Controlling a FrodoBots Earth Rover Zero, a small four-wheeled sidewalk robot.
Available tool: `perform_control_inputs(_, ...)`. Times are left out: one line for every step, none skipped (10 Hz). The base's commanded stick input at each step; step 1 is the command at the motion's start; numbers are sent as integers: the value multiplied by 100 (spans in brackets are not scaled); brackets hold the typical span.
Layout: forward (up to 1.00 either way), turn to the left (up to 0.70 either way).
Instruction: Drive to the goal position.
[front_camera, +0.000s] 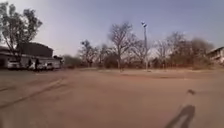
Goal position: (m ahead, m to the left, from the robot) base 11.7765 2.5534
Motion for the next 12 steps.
perform_control_inputs(70, 0)
perform_control_inputs(70, 0)
perform_control_inputs(70, 0)
perform_control_inputs(70, 0)
perform_control_inputs(70, 0)
perform_control_inputs(70, 0)
perform_control_inputs(70, 0)
perform_control_inputs(70, 0)
perform_control_inputs(70, 0)
perform_control_inputs(70, 0)
perform_control_inputs(70, 0)
perform_control_inputs(70, 35)
